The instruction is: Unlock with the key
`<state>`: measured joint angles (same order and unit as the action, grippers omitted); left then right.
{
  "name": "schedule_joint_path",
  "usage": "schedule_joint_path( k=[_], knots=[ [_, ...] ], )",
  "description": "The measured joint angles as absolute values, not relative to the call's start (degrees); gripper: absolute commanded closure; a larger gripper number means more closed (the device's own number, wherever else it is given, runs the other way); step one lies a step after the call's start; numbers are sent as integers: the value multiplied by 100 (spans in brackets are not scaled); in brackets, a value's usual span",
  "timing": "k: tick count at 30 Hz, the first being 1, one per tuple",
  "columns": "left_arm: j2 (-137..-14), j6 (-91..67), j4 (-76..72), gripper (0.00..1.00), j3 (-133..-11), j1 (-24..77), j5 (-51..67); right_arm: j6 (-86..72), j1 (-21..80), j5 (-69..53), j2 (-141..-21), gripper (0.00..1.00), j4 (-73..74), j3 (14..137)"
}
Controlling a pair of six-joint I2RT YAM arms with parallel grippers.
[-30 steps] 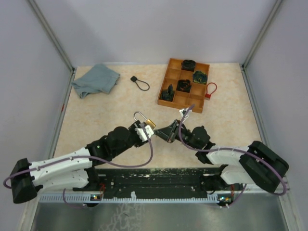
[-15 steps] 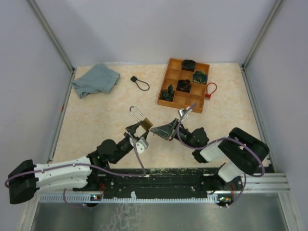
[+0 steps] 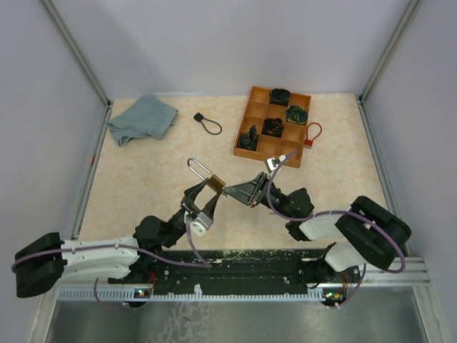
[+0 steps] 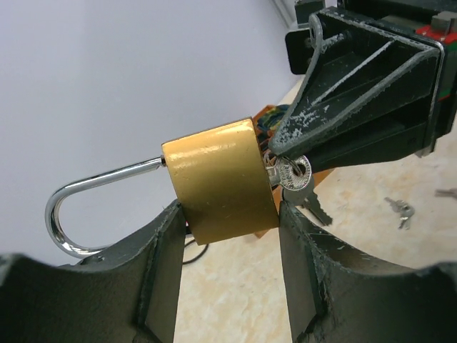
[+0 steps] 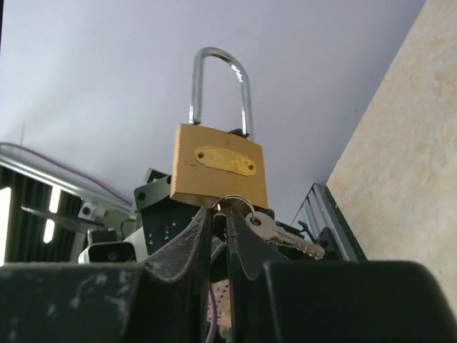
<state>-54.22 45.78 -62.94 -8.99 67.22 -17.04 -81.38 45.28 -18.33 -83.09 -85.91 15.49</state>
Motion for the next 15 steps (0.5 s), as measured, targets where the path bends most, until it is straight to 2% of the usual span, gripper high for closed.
schedule_joint_path(
  k=[4, 6, 11, 15],
  knots=[
    [-4978, 3990, -5666, 100, -993, 6842, -1763, -7498, 4536, -1780, -7467, 61, -7808, 1553],
    [-4781, 3653, -5155, 100, -1122, 6851, -1815, -7041, 4532, -1691, -6897, 55, -7150, 1564],
    [-4600, 2818, -3756, 100, -1608, 6855, -1979, -5675, 4523, -1441, -5798, 47, -5334, 1911],
    [-4641, 2338, -2670, 100, -1994, 6855, -1992, -4762, 4523, -1358, -5520, 42, -4329, 2215]
  ],
)
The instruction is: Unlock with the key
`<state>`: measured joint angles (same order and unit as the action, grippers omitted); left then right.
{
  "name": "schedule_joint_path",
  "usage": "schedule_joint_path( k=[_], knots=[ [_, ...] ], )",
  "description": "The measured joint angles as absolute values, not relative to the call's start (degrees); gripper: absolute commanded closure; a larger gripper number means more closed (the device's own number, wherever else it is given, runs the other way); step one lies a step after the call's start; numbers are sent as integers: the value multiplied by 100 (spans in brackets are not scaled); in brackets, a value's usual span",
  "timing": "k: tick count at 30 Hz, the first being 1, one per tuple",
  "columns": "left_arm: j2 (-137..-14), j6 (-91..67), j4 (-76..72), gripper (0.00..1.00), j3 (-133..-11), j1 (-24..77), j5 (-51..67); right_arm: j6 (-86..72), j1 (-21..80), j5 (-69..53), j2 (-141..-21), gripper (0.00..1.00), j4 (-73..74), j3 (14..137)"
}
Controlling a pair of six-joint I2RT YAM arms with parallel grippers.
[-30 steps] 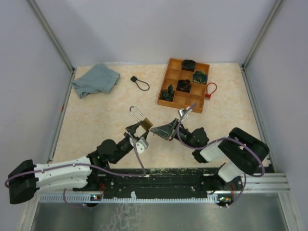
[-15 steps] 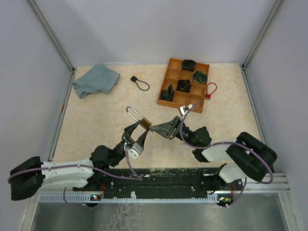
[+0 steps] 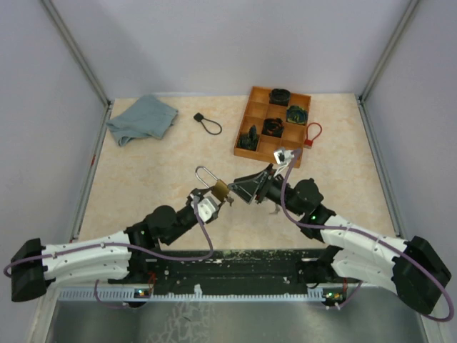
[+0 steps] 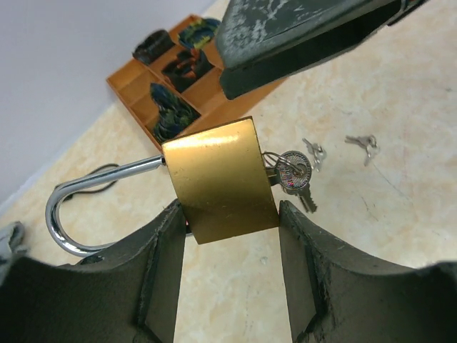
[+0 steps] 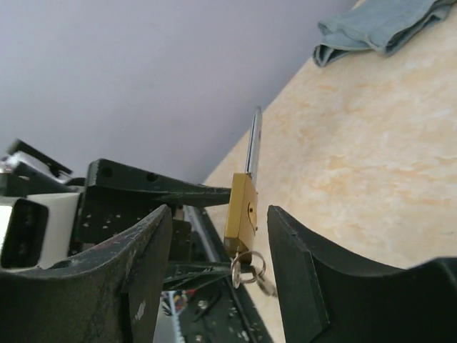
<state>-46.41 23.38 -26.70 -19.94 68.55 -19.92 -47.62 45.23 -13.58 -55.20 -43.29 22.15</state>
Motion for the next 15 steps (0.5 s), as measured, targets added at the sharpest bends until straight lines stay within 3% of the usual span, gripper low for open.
schedule_joint_path(
  k=[7, 15],
  knots=[
    [-4825, 1981, -1660, 100, -2355, 6855, -1841, -3907, 4523, -1393, -5671, 38, -3409, 2491],
    [-5098, 1929, -1415, 100, -2504, 6869, -1785, -3754, 4523, -1758, -6219, 54, -3245, 2576]
  ],
)
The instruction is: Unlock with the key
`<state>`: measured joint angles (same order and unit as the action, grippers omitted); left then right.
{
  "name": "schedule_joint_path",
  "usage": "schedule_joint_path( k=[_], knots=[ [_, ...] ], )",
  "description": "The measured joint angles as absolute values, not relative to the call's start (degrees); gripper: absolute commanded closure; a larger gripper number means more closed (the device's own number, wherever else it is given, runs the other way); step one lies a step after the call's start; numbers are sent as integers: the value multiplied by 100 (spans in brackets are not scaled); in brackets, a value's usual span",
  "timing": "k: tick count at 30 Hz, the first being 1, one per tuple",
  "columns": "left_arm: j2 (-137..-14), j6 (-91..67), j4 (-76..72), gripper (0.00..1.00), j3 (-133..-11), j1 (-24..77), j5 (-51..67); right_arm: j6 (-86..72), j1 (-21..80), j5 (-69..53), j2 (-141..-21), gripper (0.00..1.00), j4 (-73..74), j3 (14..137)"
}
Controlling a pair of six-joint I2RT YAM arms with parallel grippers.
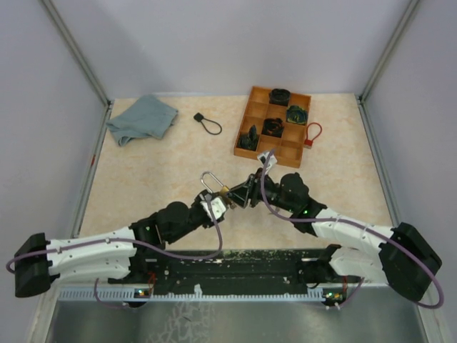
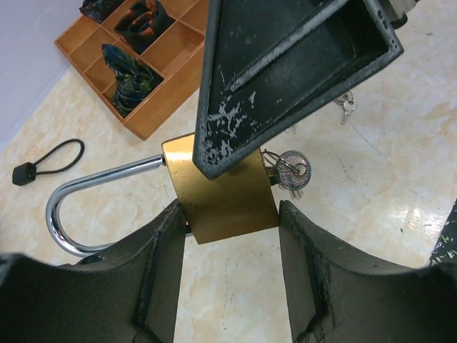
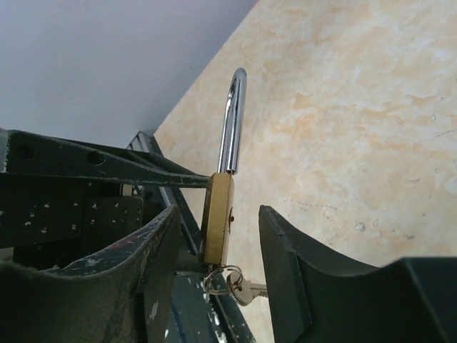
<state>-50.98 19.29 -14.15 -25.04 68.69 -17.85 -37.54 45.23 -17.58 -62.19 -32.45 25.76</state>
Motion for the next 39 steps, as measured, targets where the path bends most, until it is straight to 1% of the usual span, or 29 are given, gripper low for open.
schedule_joint_path(
  k=[3, 6, 8, 10, 11, 12, 13, 14, 15, 17, 19, 21, 23, 26, 29, 33, 39],
  knots=[
    [-5216, 1931, -1479, 100, -2539, 6871, -1798, -3771, 4523, -1861, -6320, 55, -3271, 2576],
    [-5280, 1933, -1590, 100, -2539, 6871, -1800, -3848, 4523, -2005, -6442, 60, -3446, 2576],
    [-5317, 1931, -1680, 100, -2539, 6871, -1800, -3913, 4523, -2104, -6558, 65, -3583, 2576],
    [-5336, 1931, -1761, 99, -2539, 6871, -1800, -3968, 4523, -2198, -6678, 75, -3686, 2576],
    [-5339, 1931, -1796, 96, -2539, 6871, -1800, -3988, 4523, -2228, -6729, 82, -3721, 2576],
    [-5336, 1931, -1806, 89, -2539, 6871, -1804, -4003, 4521, -2237, -6759, 89, -3736, 2576],
    [-5336, 1942, -1806, 77, -2539, 6871, -1811, -4034, 4519, -2224, -6772, 95, -3741, 2576],
    [-5336, 1942, -1809, 68, -2539, 6875, -1822, -4086, 4519, -2200, -6775, 100, -3719, 2574],
    [-5334, 1918, -1798, 60, -2539, 6875, -1837, -4084, 4519, -2189, -6770, 100, -3717, 2567],
    [-5308, 1850, -1752, 51, -2541, 6877, -1850, -4051, 4519, -2165, -6724, 100, -3660, 2561],
    [-5207, 1743, -1695, 44, -2541, 6897, -1844, -4003, 4530, -2128, -6602, 100, -3542, 2558],
    [-5057, 1629, -1658, 39, -2541, 6919, -1824, -3955, 4543, -2128, -6442, 100, -3446, 2558],
    [-4836, 1450, -1632, 36, -2541, 6923, -1839, -3846, 4532, -2106, -6318, 100, -3395, 2554],
    [-4348, 1162, -1579, 29, -2541, 6803, -1925, -3697, 4353, -1890, -6143, 100, -3258, 2460],
    [-3992, 875, -1579, 25, -2536, 6659, -1922, -3621, 4261, -1708, -6073, 100, -3199, 2329],
    [-3706, 434, -1568, 23, -2517, 6353, -1732, -3607, 4257, -1680, -6038, 100, -3234, 2156],
    [-3723, -773, -1555, 23, -2471, 5113, -930, -3723, 4257, -1739, -5999, 100, -3651, 1949]
  ],
)
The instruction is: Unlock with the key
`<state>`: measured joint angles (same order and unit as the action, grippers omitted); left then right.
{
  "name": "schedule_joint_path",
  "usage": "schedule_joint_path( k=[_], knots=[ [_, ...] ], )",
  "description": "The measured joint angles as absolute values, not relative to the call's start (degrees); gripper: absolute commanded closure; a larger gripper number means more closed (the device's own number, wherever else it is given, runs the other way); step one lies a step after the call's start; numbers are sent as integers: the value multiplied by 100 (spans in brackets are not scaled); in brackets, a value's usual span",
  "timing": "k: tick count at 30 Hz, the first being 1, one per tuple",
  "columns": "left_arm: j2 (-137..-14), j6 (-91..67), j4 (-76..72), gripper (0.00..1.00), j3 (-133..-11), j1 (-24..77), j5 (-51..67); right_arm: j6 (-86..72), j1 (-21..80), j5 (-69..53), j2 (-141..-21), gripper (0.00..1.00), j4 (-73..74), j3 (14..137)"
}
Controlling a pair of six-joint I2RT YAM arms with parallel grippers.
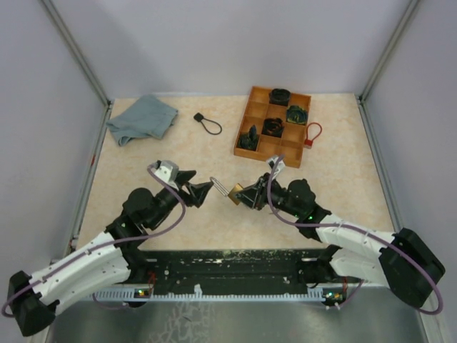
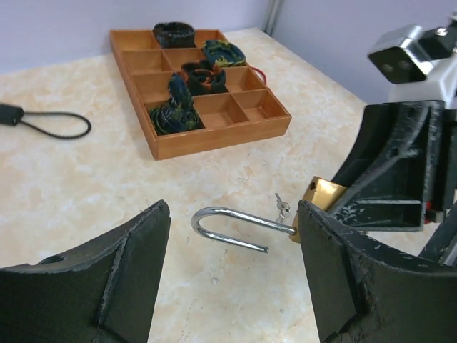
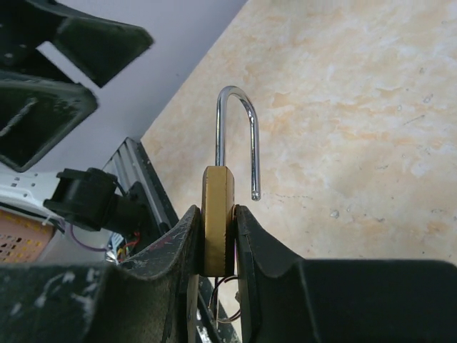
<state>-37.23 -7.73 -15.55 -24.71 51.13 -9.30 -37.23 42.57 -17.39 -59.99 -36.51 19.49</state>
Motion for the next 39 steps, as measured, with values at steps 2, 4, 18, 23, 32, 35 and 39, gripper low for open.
schedule_joint_path(
  k=[2, 4, 18, 23, 32, 35, 39],
  knots=[
    [-3865, -1164, -1564, 23, -2471, 4816, -718, -3765, 4257, -1782, -5996, 100, -3774, 1938],
    [-4032, -1376, -1566, 22, -2467, 4727, -552, -3813, 4257, -1841, -5996, 100, -3881, 1938],
    [-4191, -1833, -978, 23, -2495, 4447, -624, -4228, 4307, -2344, -7137, 100, -4375, 1970],
    [-4106, -1750, 5, 22, -2993, 4447, -1052, -4412, 4521, -2412, -8136, 100, -4633, 2189],
    [-3695, -1028, 1107, 21, -3959, 4429, -1577, -4757, 4464, -2220, -9773, 100, -5505, 2943],
    [-3551, -849, 1271, 21, -3951, 4425, -1712, -4807, 4276, -2067, -10252, 100, -5579, 3170],
    [-3470, -740, 1356, 21, -3883, 4423, -1756, -4827, 3990, -1874, -10685, 100, -5586, 3400]
  ],
)
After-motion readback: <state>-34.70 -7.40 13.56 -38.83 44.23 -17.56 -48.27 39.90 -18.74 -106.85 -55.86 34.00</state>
